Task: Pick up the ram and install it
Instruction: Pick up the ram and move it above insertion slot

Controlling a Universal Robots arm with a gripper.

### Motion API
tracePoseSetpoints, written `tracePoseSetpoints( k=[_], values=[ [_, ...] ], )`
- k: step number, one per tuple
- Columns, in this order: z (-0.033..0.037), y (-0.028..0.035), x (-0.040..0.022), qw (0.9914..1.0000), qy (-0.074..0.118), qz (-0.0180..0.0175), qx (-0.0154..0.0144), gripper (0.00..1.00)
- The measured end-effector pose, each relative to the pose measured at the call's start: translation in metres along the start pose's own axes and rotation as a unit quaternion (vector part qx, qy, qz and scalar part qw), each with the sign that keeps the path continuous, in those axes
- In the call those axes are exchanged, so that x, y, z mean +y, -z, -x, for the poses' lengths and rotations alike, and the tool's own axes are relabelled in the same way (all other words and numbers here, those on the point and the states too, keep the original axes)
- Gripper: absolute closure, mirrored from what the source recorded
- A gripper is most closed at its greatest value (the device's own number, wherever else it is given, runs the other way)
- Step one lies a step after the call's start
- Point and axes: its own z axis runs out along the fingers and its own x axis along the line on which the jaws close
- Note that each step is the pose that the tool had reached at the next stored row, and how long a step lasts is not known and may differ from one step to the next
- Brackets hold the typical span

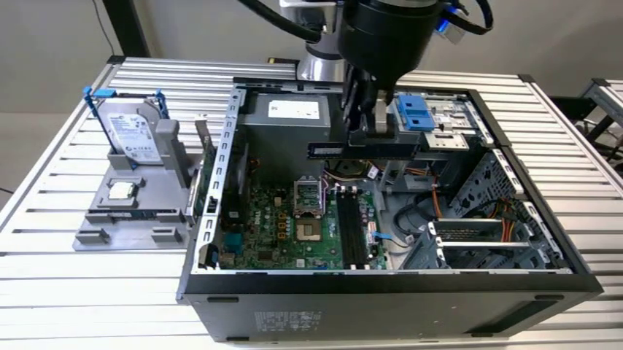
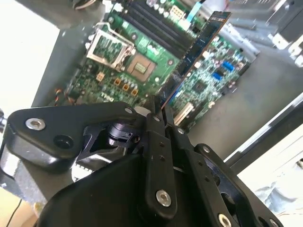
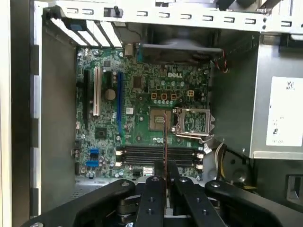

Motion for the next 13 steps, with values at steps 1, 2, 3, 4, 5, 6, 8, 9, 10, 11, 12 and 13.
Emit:
tracePoseSetpoints(
  k=[1, 2, 3, 4, 5, 6, 8, 9, 10, 11, 12, 13],
  values=[
    [-0.0001, 0.0001, -0.0045, 1.00000, 0.000, 0.0000, 0.0000, 1.00],
    [-0.0002, 0.0002, -0.0088, 1.00000, 0.000, 0.0000, -0.0001, 1.00],
    [-0.0003, 0.0002, -0.0134, 1.00000, 0.000, 0.0000, -0.0001, 1.00],
    [-0.0004, 0.0003, -0.0178, 1.00000, 0.000, 0.0000, -0.0001, 1.00],
    [-0.0005, 0.0005, -0.0218, 1.00000, 0.000, 0.0000, -0.0001, 1.00],
    [-0.0006, 0.0006, -0.0254, 1.00000, 0.000, 0.0000, 0.0000, 1.00],
    [0.0015, 0.0006, -0.0288, 1.00000, 0.000, 0.0000, -0.0001, 1.00],
    [0.0039, 0.0006, -0.0289, 1.00000, 0.000, 0.0001, 0.0000, 1.00],
    [0.0074, 0.0004, -0.0291, 1.00000, 0.000, 0.0000, -0.0001, 1.00],
    [0.0109, 0.0004, -0.0291, 1.00000, 0.000, 0.0000, 0.0000, 1.00],
    [0.0144, 0.0003, -0.0292, 1.00000, 0.000, 0.0000, 0.0000, 1.00],
    [0.0177, 0.0002, -0.0293, 1.00000, 0.000, 0.0000, 0.0000, 1.00]
  ],
)
